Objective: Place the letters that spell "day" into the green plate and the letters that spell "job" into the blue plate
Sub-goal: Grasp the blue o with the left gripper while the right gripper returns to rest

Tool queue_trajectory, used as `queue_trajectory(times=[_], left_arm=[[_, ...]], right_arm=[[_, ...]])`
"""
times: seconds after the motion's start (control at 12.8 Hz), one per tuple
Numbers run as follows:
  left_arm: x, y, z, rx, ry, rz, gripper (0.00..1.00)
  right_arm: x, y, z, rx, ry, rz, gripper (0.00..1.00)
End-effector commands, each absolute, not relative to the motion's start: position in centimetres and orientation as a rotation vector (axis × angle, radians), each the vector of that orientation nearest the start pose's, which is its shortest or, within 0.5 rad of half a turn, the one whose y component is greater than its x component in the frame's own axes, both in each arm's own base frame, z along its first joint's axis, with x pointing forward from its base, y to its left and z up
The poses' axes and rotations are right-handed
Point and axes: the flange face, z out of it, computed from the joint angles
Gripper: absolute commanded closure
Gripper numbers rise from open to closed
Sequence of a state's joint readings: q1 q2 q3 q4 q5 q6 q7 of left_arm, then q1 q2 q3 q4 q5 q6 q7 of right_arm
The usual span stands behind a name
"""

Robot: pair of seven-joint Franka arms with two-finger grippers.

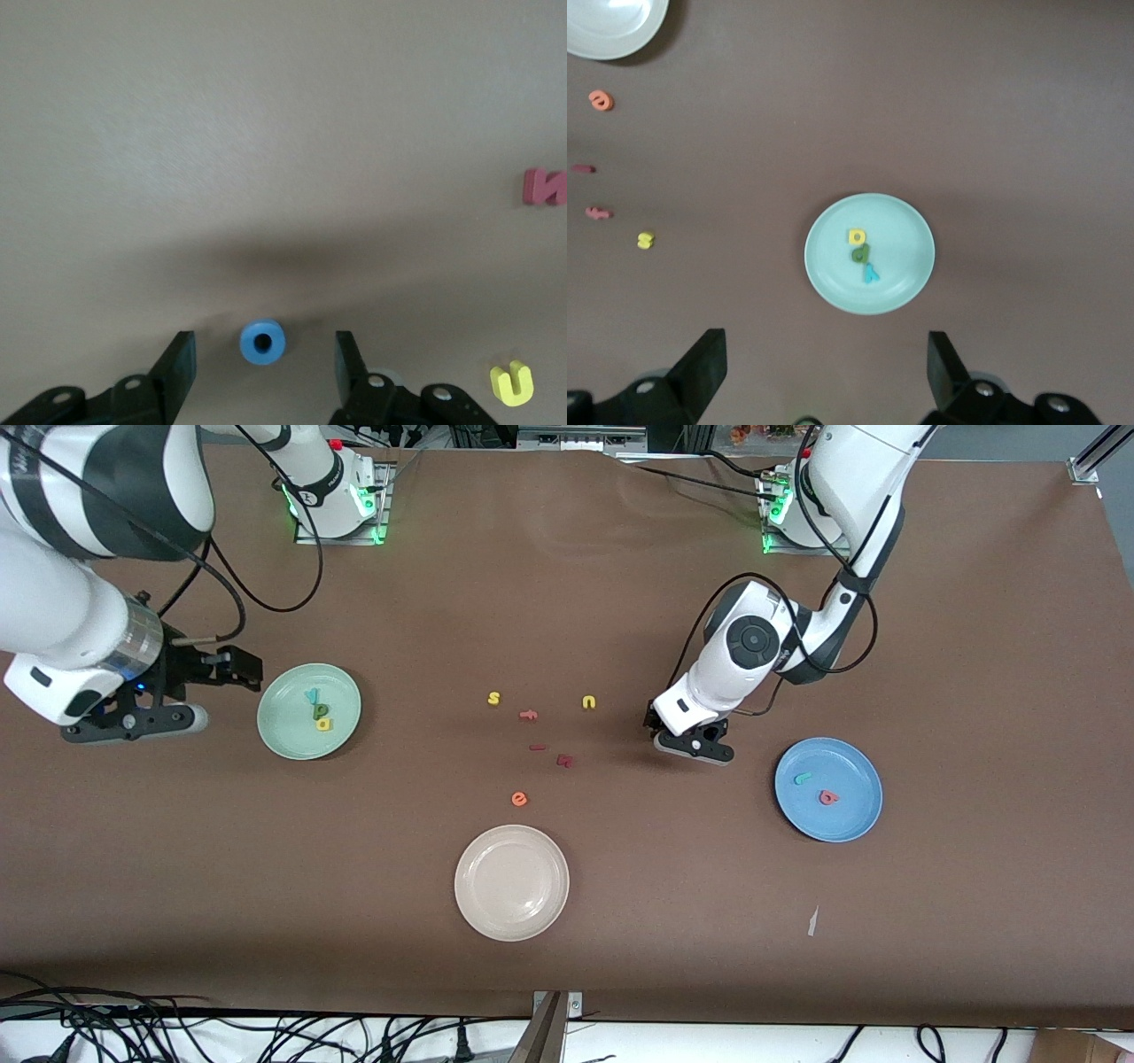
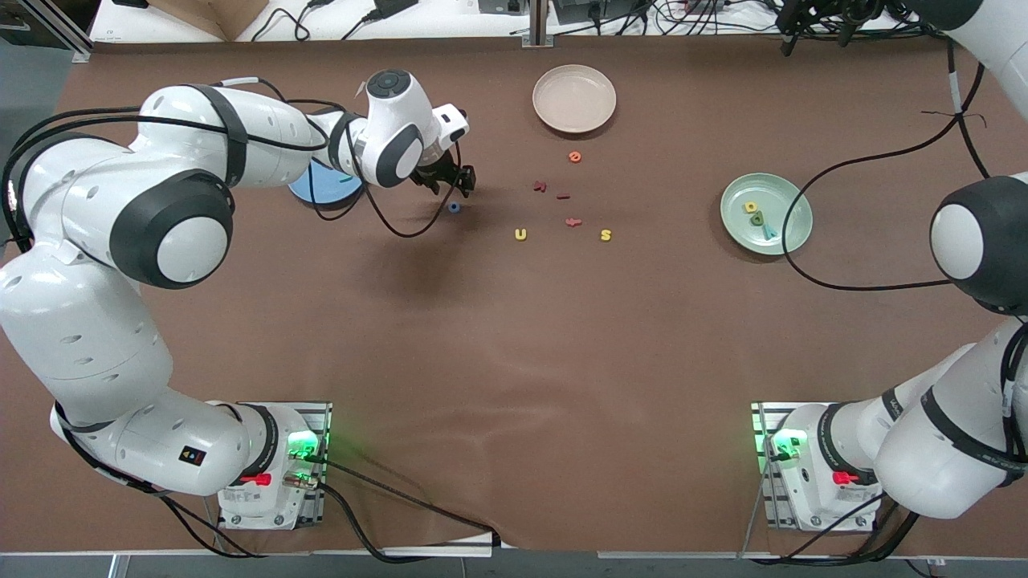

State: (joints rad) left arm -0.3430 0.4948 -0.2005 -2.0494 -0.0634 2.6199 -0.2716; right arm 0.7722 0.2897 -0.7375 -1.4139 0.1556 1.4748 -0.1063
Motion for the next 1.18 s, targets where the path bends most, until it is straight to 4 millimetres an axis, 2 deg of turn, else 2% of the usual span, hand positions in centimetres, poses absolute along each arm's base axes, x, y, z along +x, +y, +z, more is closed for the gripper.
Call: queue_trajectory(times=[0.0,0.08,0.16,0.24,0.39,0.63,0.71,0.86,0.94,1.02,1.1], left_arm=[[51.0,-30.8,19.2,-3.280,0.308,-0.053,0.29],[50.9,-30.9,18.9,-3.279,0.309,-0.046,0.29],[50.8,-31.0,18.7,-3.279,0.314,-0.045,0.29],[50.7,-31.0,18.2,-3.277,0.313,-0.033,0.29],[50.7,-30.9,17.4,-3.274,0.306,-0.016,0.29],[50.6,-30.8,17.3,-3.273,0.304,-0.012,0.29],[50.6,-30.9,17.3,-3.274,0.306,-0.013,0.29],[50.7,-30.8,17.2,-3.273,0.304,-0.011,0.41],[50.6,-30.8,16.9,-3.271,0.305,-0.005,0.43],[50.7,-30.9,16.9,-3.276,0.301,-0.020,0.43],[50.8,-30.9,16.5,-3.280,0.298,-0.029,0.43]], right_arm=[[59.1,6.4,58.2,-3.071,-0.237,0.257,0.00],[59.4,5.4,57.8,-3.048,-0.238,0.264,0.00],[59.5,4.0,58.6,-3.024,-0.199,0.206,0.00],[59.3,3.9,59.8,-3.018,-0.219,0.140,0.00],[57.2,3.1,60.6,-3.074,-0.236,0.136,0.00],[53.5,3.1,60.3,-3.139,-0.274,-0.035,0.00],[53.5,3.0,60.0,-3.138,-0.274,-0.045,0.00],[54.3,3.0,59.9,-3.133,-0.285,-0.036,0.00],[54.4,2.2,59.2,-3.126,-0.267,0.047,0.00],[54.1,0.5,59.1,-3.108,-0.207,0.090,0.00],[54.1,0.7,59.2,-3.107,-0.203,0.089,0.00]])
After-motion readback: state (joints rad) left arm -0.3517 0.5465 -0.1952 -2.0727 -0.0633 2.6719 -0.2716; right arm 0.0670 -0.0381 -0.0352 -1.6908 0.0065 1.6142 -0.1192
